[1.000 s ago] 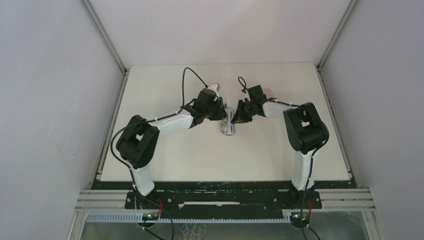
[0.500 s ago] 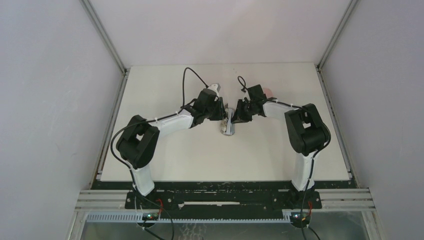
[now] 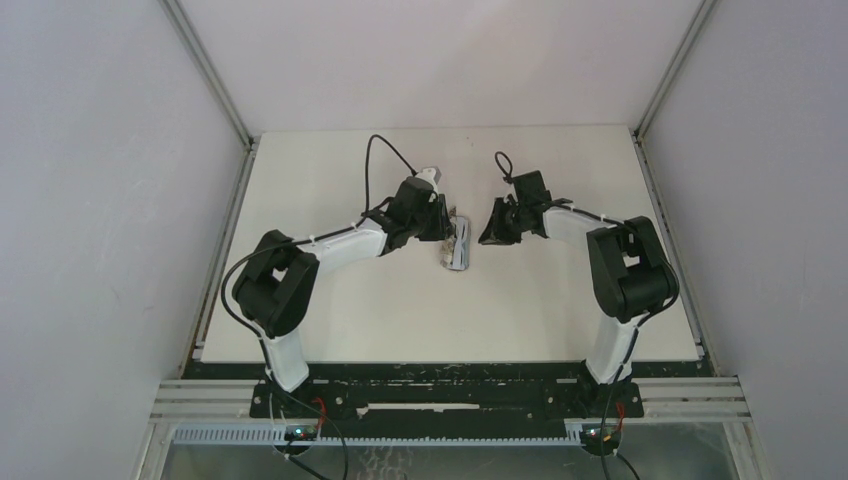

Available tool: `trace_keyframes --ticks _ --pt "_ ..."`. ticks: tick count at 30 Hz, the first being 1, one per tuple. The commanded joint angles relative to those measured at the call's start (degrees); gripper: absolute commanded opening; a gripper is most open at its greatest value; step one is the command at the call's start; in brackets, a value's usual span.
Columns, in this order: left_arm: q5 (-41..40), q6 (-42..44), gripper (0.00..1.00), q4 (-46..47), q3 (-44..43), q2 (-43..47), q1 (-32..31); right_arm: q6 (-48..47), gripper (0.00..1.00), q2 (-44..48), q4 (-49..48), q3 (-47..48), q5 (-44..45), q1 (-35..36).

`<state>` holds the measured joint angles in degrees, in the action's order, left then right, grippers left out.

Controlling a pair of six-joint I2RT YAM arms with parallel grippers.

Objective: Organize the sunglasses
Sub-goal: Place the sunglasses in the sunglasses case, then close the sunglasses case at the center of the board.

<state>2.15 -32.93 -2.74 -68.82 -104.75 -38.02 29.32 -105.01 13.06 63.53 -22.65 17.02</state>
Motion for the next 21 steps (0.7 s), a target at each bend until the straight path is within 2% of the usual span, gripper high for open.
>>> trace_keyframes --ticks 1,14,21 --pt "0.52 0.42 0.33 -1.3 -3.67 0.23 -0.73 -0.94 0.1 -1.95 -2.25 0.11 0.4 -0.4" --pt "-0.37 0.5 0.33 -2.29 -4.25 -0.44 -1.45 1.58 0.08 -7.59 -6.74 1.48 -8.96 0.36" --pt "-1.05 0.64 0.33 -3.6 -5.45 -1.36 -2.5 2.14 0.07 -8.14 -8.17 1.57 -9.51 0.56"
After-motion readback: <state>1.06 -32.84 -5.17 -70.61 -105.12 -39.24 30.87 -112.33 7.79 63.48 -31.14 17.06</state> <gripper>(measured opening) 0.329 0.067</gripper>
